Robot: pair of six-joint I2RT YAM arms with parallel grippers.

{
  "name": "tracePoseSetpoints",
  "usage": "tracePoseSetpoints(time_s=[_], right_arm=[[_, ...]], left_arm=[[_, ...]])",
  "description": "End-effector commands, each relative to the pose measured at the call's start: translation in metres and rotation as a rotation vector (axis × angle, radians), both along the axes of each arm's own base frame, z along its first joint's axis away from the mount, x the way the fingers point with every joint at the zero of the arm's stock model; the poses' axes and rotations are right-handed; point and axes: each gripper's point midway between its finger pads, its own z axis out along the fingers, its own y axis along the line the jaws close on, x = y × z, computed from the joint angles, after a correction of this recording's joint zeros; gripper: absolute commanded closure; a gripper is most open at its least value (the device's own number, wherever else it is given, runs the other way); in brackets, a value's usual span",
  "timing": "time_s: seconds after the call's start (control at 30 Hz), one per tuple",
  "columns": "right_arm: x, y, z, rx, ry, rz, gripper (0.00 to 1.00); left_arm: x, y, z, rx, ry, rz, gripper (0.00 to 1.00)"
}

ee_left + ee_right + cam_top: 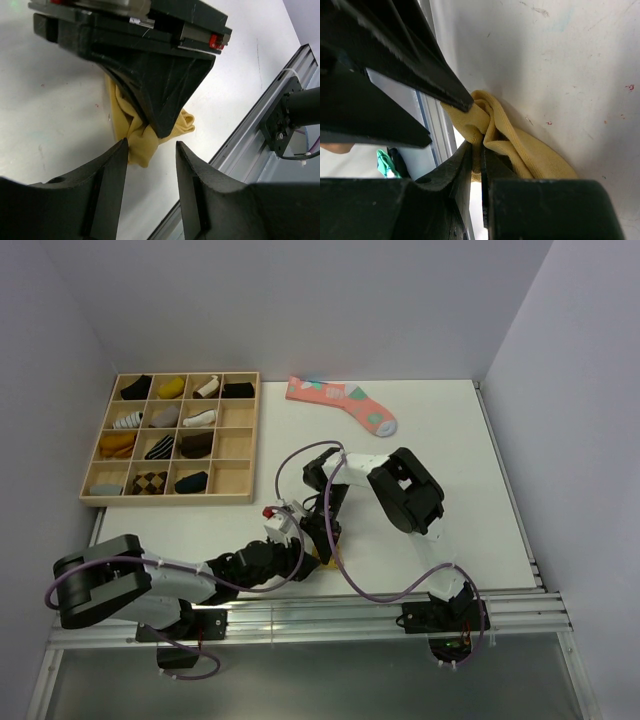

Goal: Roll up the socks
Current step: Roll the sock at the center of the board.

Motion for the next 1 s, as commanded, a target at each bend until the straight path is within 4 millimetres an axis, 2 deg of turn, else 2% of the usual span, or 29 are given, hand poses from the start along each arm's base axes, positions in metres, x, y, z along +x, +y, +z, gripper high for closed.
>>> tracePoseSetpoints(time_s=[0.0, 0.33, 0.53, 0.63, 0.67, 0.73, 0.77, 0.8, 0.83, 0.87, 0.93, 0.97], right_arm=[[0.011, 0.003, -0.005, 0.006, -0.031, -0.003, 0.86], [0.011, 0.001, -0.004, 0.007, -0.037, -0.008, 0.87], [0.013, 0.001, -0.005, 0.004, -0.046, -0.009, 0.87], [0.012, -0.001, -0.006, -0.008, -0.059, -0.015, 0.87], [0.015, 0.0, -0.008, -0.002, -0.079, -0.017, 0.87], [0.017, -0.003, -0.008, -0.013, -0.114, -0.019, 0.87], [0.021, -0.001, -0.011, -0.012, -0.139, -0.031, 0.85], [0.021, -0.003, -0.011, -0.016, -0.155, -0.035, 0.84], [0.022, -0.003, -0.012, -0.029, -0.165, -0.046, 0.82], [0.028, -0.002, -0.015, -0.024, -0.2, -0.053, 0.74], [0.031, -0.003, -0.012, -0.029, -0.232, -0.08, 0.67], [0.035, -0.001, -0.013, -0.02, -0.267, -0.084, 0.6]], left_arm=[[0.004, -0.015, 0.013, -0.014, -0.051, -0.027, 0.53], [0.006, -0.011, -0.011, 0.062, -0.013, -0.009, 0.57], [0.006, -0.009, -0.016, 0.071, 0.001, 0.007, 0.6], [0.01, -0.013, -0.015, 0.076, 0.02, 0.028, 0.72], [0.011, -0.013, -0.016, 0.088, 0.034, 0.038, 0.81], [0.016, -0.014, -0.019, 0.117, 0.075, 0.087, 0.91], [0.017, -0.015, -0.02, 0.114, 0.106, 0.111, 1.0], [0.021, -0.018, -0.017, 0.108, 0.118, 0.14, 1.0], [0.02, -0.013, -0.025, 0.149, 0.144, 0.158, 1.0], [0.02, -0.013, -0.026, 0.149, 0.168, 0.18, 1.0], [0.024, -0.011, -0.029, 0.176, 0.182, 0.228, 1.0], [0.02, -0.005, -0.037, 0.211, 0.218, 0.253, 1.0]])
